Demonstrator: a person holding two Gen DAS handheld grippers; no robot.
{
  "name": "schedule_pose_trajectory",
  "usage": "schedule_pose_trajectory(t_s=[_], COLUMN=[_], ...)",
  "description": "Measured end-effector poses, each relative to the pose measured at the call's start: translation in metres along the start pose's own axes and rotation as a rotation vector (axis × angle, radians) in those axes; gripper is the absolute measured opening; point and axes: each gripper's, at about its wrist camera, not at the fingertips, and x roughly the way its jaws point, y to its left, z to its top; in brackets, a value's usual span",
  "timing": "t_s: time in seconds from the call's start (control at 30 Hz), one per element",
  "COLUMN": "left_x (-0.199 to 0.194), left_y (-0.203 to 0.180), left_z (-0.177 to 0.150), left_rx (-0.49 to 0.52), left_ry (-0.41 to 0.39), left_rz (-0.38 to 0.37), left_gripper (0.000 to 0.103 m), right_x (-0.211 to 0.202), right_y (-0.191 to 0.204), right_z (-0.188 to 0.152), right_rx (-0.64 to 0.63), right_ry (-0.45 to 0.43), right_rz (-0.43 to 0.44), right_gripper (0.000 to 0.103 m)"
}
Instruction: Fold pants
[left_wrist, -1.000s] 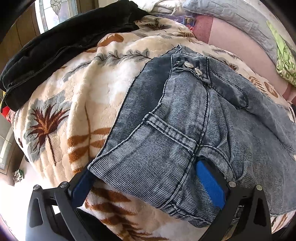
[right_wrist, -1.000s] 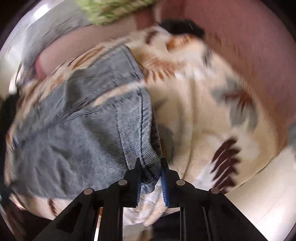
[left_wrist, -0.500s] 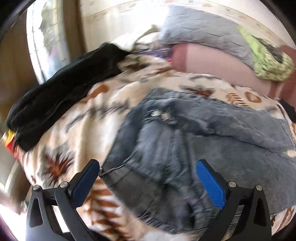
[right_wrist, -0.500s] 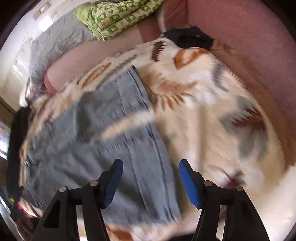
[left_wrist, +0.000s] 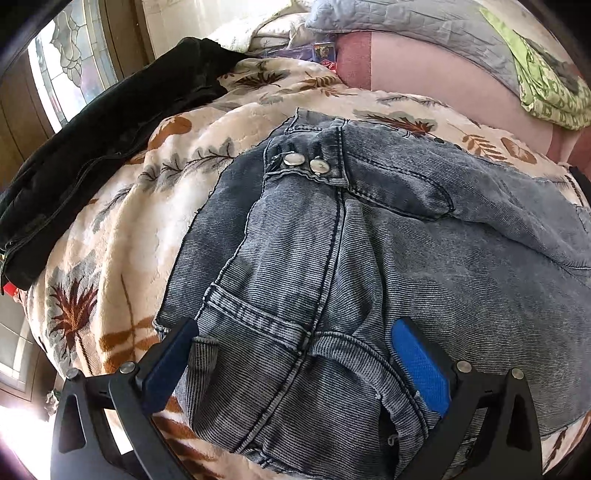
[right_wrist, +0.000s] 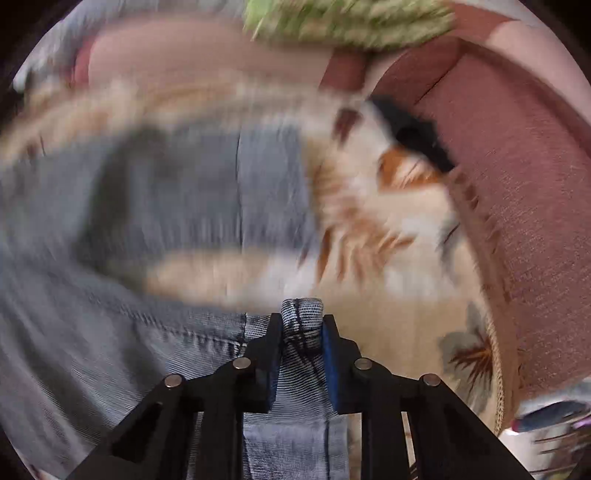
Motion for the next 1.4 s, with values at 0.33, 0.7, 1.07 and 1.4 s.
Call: schedule_pose_trajectory(t_s=[0.33, 0.7, 1.07, 1.4], left_x=[-0.034, 0.057, 0.077, 0.051], left_y=[0.029, 0.030, 0.026, 0.036], left_z=[0.045, 0.121, 0.126, 0.183], left_rx=[-0.083, -0.075, -0.049, -0.053], left_ry=[-0.108, 0.076, 0.125, 0.008], left_rz=[-0.080, -0.019, -0.018, -0.083], left_gripper=[0.103, 0.103, 0.103, 0.103], right_x=[-0.037, 0.062, 0.059, 0.044], right_y=[-0.055, -0.061, -0.032, -0.070], right_z=[0.038, 0.113, 0.084, 0.156], right_rx=[0.265, 0.360, 0.136, 0.371], right_ry=[-0.152, 0.082, 0.120, -0.061], right_rz=[0.273, 0.370, 0.197, 0.407], right_gripper=[0.079, 0.073, 0.019, 0.069])
